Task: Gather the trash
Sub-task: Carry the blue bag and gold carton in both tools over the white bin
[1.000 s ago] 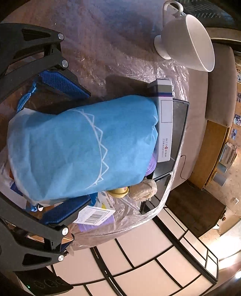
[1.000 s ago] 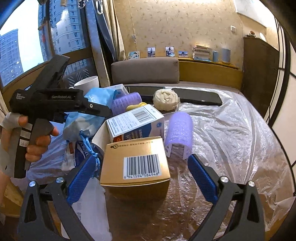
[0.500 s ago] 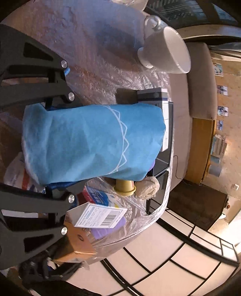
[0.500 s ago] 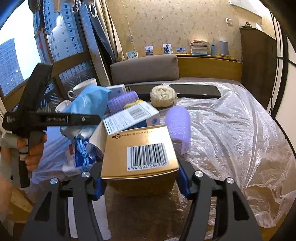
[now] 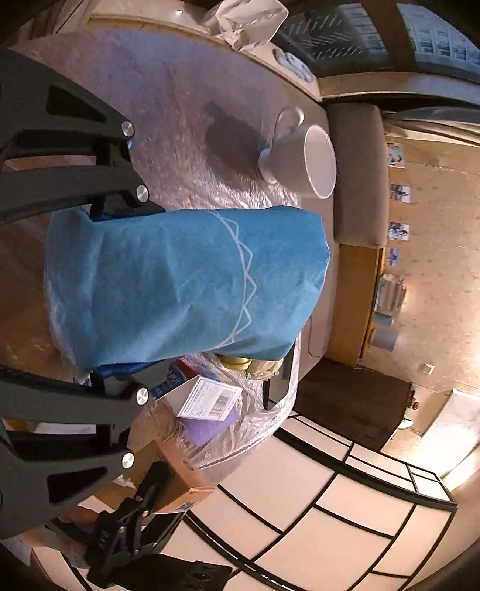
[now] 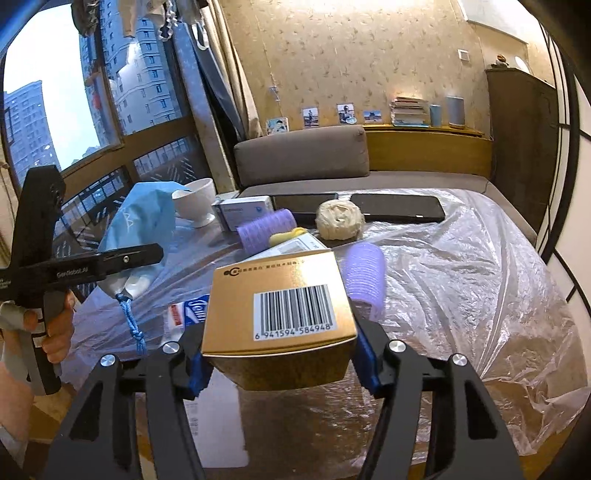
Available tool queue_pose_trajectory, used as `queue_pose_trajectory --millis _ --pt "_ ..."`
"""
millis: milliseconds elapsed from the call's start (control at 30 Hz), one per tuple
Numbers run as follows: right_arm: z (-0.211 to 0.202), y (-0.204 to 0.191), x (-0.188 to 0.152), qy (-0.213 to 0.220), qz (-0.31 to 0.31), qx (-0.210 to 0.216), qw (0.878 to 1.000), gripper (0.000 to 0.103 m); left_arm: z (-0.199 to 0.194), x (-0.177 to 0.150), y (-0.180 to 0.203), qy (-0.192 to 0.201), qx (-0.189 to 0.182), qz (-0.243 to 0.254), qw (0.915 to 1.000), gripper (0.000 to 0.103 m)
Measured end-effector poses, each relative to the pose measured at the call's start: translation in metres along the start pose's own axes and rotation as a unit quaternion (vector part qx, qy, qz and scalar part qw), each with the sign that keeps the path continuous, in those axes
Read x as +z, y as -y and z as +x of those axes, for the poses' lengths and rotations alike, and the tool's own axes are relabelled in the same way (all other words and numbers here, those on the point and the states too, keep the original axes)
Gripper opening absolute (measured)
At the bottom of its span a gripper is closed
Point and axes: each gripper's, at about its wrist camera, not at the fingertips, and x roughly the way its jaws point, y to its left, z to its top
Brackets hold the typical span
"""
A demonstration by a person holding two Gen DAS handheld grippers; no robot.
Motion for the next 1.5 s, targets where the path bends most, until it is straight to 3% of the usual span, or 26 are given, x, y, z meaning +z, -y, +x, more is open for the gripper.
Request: queue_pose_trajectory --millis 367,600,1267,1500 --pt "-0.033 -0.022 -0.007 -0.002 -0.020 0.051 0.999 0.060 -0.050 -0.031 0.007 0.032 -0.008 0.011 0.9994 0.053" --pt "-0.054 -0.038 -0.024 -0.009 -0.037 0.061 0.997 0.060 -0.076 -0.058 0.023 0.040 -0.003 0.036 0.9986 0.053" --pt "-0.091 -0.066 -0.084 -0.041 -0.056 0.075 0.995 0.060 -0.099 -0.135 0.048 0.009 -0.012 0.047 0.9988 0.053" --pt "-0.091 -0.065 -0.111 -0.068 -0.050 0.075 0.994 0.060 -0.097 -0.159 0.062 -0.016 -0.004 0.078 0.9968 0.053"
